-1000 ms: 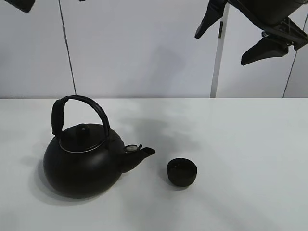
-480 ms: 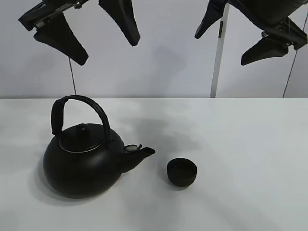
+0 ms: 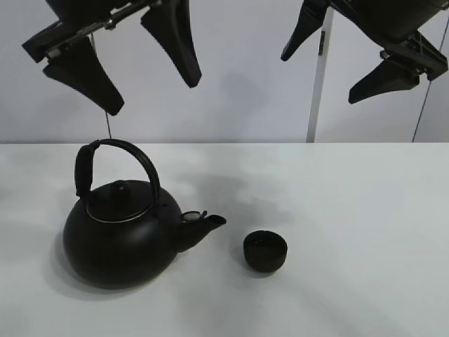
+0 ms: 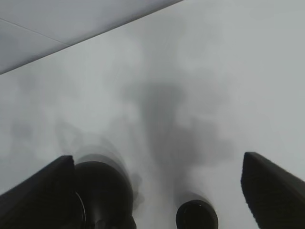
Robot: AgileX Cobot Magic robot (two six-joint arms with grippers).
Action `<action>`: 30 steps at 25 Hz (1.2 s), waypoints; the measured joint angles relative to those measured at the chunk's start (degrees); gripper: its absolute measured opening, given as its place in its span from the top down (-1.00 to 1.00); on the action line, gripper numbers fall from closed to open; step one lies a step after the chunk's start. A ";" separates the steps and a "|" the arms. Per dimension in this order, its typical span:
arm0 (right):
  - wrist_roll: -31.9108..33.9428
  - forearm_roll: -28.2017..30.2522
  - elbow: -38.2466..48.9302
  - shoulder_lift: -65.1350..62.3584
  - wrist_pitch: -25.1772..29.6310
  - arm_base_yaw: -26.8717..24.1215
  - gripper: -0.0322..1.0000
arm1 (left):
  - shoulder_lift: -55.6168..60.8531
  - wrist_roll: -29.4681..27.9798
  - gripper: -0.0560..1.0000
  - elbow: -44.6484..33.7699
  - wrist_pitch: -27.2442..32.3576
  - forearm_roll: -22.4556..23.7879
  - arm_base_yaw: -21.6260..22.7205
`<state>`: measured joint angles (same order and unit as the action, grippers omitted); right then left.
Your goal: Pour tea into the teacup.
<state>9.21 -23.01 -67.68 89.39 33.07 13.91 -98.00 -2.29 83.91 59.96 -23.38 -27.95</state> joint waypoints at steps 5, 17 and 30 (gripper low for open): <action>0.00 -0.20 0.00 0.00 0.00 0.00 -0.33 | -0.51 -0.04 -0.36 -2.34 0.00 0.07 -0.36; 0.00 -0.46 0.00 0.00 0.02 0.00 -0.33 | -0.51 0.55 -0.36 -2.40 0.72 2.41 -0.36; 0.00 -0.62 0.00 0.00 0.18 0.00 -0.33 | -0.51 0.94 -0.36 -2.40 -1.22 2.62 -0.36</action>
